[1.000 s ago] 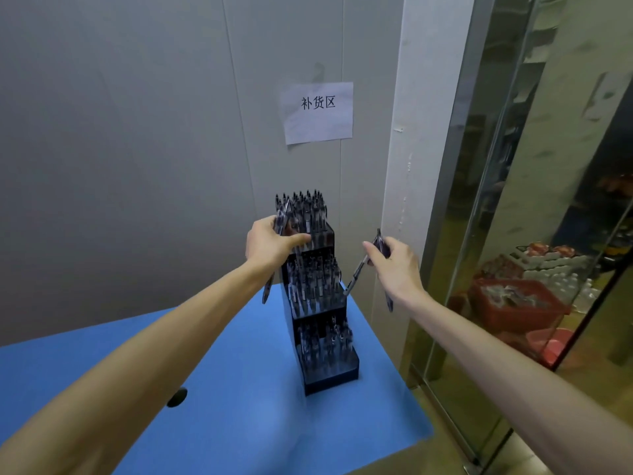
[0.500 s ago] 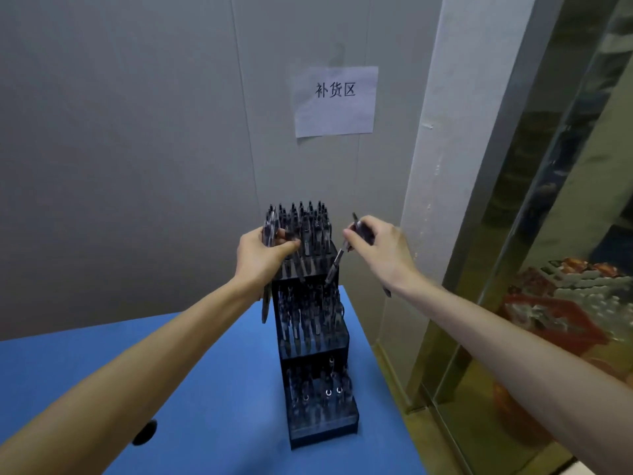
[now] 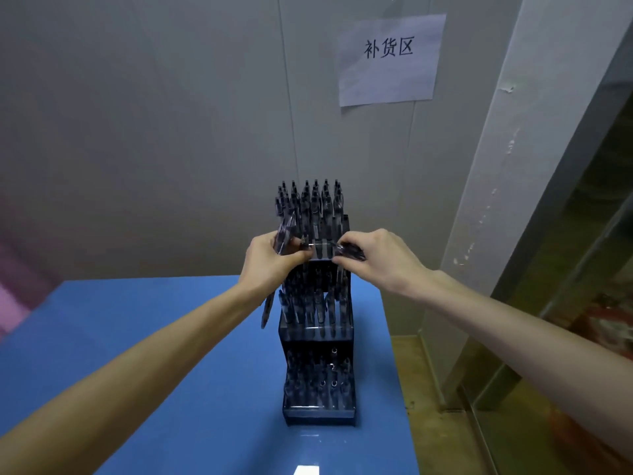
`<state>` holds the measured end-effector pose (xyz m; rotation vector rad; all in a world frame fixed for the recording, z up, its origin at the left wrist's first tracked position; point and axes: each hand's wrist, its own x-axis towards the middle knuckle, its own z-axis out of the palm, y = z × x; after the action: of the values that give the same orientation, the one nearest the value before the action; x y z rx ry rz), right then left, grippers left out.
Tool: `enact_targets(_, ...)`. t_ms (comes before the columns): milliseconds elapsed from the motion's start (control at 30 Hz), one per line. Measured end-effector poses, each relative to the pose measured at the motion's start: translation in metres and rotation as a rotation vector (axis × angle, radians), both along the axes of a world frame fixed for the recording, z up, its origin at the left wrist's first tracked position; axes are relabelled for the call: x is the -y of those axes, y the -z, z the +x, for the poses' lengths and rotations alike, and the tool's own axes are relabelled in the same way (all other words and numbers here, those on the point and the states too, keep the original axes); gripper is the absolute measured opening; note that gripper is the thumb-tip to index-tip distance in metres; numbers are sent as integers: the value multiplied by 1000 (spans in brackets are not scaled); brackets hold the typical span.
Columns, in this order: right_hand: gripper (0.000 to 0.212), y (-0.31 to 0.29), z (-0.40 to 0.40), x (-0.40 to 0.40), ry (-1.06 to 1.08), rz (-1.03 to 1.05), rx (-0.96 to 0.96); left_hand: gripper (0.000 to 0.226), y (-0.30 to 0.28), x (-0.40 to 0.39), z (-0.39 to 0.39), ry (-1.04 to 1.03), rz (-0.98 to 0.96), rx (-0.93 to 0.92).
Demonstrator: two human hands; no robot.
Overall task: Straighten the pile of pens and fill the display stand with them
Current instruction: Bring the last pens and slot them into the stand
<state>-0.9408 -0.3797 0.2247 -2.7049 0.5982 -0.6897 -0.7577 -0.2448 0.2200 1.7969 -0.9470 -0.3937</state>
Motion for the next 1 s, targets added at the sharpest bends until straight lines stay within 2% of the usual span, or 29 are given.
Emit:
enact_targets(233,18,3,4,-1,-15,52,-52,7,12,-7,-13,-16,24,81)
enact_targets(367,17,2,8,-5,-18,12,-88,9,18,-12,-10,-15,80,171)
enact_targets(500,14,6,12,-8,-14,-21,-146,25,20,-13,-4,-16,165,276)
enact_targets(667,30,9,18,-13,61,-10,-106,21,13,-9,-3,-8,295,374)
enact_targets(1000,25,11,22,-16,93,58,-93,25,6,-2,4,0,431,444)
